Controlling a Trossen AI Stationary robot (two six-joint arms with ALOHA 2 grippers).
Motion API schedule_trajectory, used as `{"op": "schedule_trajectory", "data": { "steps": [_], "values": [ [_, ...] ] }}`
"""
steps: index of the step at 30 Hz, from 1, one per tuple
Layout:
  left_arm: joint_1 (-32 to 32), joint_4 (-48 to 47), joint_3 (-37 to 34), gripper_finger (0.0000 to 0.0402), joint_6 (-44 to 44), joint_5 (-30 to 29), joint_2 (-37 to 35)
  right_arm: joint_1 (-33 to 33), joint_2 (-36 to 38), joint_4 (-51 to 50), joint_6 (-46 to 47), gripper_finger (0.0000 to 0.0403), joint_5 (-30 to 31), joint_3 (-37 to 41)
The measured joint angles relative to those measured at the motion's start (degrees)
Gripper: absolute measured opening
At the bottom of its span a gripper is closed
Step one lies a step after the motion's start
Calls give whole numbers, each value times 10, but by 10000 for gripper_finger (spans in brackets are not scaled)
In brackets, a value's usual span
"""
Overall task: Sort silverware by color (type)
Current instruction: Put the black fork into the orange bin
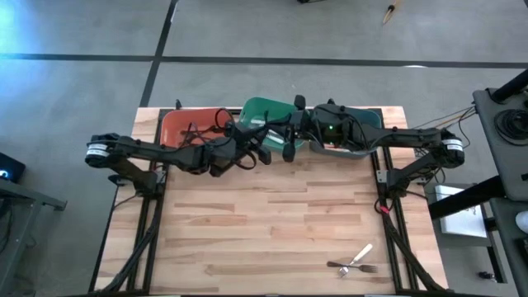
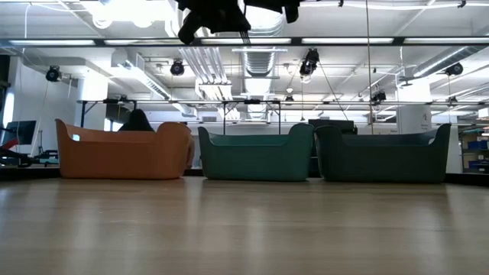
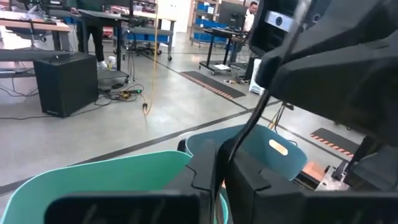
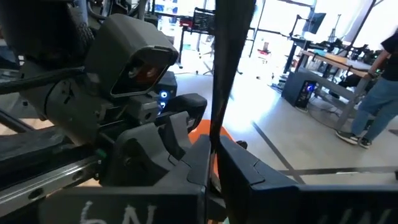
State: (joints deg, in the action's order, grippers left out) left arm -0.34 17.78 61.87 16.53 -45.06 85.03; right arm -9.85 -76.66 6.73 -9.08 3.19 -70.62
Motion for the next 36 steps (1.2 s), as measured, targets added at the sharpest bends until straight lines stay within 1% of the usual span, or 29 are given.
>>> {"op": "schedule_trajectory", "data": {
  "steps": [2, 5, 7, 9, 12, 14, 17, 20, 22, 24, 26, 28, 32, 36],
  "values": [
    [1, 0, 0, 2, 3, -8, 0, -5, 0, -14, -5, 25, -2, -3],
    [8, -7, 0, 0, -6, -30, -7, -17, 2, -75, -7, 51, -4, -23],
    [13, -37, 0, 0, -9, -35, -21, -25, 2, -136, -8, 72, -3, -45],
    [22, -87, 0, 0, -9, -34, -41, -33, 2, -192, -9, 94, -2, -68],
    [41, -204, 0, 0, -8, -45, -79, -43, 2, -274, -10, 121, -1, -102],
    [57, -310, 0, 0, 3, -64, -103, -50, 2, -325, -6, 133, -2, -120],
    [91, -500, 0, 0, 77, -75, -135, -58, 2, -384, 1, 144, 6, -134],
    [129, -686, 0, 0, 168, -75, -149, -62, 2, -421, -1, 144, 36, -140],
    [150, -781, -1, 0, 204, -71, -149, -64, 2, -433, -6, 141, 59, -140],
    [169, -844, -1, 0, 213, -53, -143, -64, 2, -434, -6, 136, 80, -139],
    [182, -884, -2, 0, 206, -33, -131, -67, 2, -435, -9, 131, 93, -138],
    [192, -900, -6, 0, 176, -24, -121, -68, 2, -434, -10, 128, 101, -138],
    [209, -912, -12, 0, 86, -22, -95, -70, 2, -433, 5, 123, 106, -139],
    [227, -915, -13, 0, 28, -23, -70, -71, 2, -433, 18, 124, 119, -139]
  ]
}}
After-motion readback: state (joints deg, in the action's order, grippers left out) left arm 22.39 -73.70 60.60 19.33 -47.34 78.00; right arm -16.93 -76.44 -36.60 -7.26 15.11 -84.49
